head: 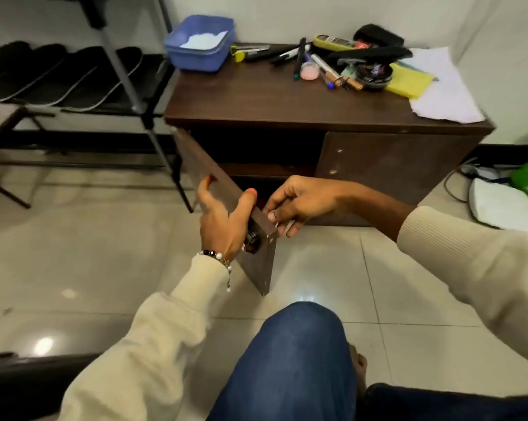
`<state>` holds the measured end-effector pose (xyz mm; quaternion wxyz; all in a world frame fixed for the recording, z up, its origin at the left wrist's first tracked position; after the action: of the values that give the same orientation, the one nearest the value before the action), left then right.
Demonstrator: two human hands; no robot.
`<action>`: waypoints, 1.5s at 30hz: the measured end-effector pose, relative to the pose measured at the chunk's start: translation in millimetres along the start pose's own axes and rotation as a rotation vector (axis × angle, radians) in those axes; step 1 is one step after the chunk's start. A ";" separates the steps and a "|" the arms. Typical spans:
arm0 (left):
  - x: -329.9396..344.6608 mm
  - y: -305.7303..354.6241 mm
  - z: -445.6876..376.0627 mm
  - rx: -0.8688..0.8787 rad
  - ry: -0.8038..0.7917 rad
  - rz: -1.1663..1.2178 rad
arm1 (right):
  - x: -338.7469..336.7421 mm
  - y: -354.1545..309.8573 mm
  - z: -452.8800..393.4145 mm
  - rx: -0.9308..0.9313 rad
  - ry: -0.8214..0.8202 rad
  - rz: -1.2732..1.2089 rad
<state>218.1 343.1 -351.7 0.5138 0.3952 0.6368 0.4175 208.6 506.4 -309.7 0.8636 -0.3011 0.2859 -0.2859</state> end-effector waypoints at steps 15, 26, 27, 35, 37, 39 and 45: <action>-137.8 1.4 -19.1 0.151 -0.132 -0.463 | 118.8 -89.3 -64.9 -0.049 0.005 -0.042; -162.6 5.5 -30.3 0.355 -0.239 -0.757 | 141.3 -93.6 -83.7 -0.105 0.261 -0.360; -160.7 6.0 -31.6 0.350 -0.249 -0.794 | 140.3 -93.5 -82.5 -0.107 0.250 -0.353; -107.7 52.6 -34.2 0.643 0.056 -0.776 | 72.3 -77.7 -54.0 -0.118 0.362 -0.246; -70.9 66.3 -40.4 0.615 -0.044 -0.490 | 37.5 -56.7 -42.2 -0.061 0.480 -0.347; -25.1 64.7 -50.6 0.422 -0.182 -0.222 | 3.7 -28.1 -31.1 0.024 0.652 -0.433; 108.6 39.5 -82.6 0.164 -0.607 -0.200 | -64.0 58.3 11.4 0.205 1.087 -0.705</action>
<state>122.3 447.3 -339.7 0.6849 0.4771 0.5218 0.1758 191.8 591.3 -321.5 0.4750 -0.1053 0.5372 -0.6890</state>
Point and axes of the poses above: each hand's wrist, its own z-axis away from the middle knuckle, its own x-axis out of the palm, y = z × x, the point moved 4 cm from there along -z, towards the middle knuckle, and after that the axes turned 12 degrees about x, right-handed, at the moved point
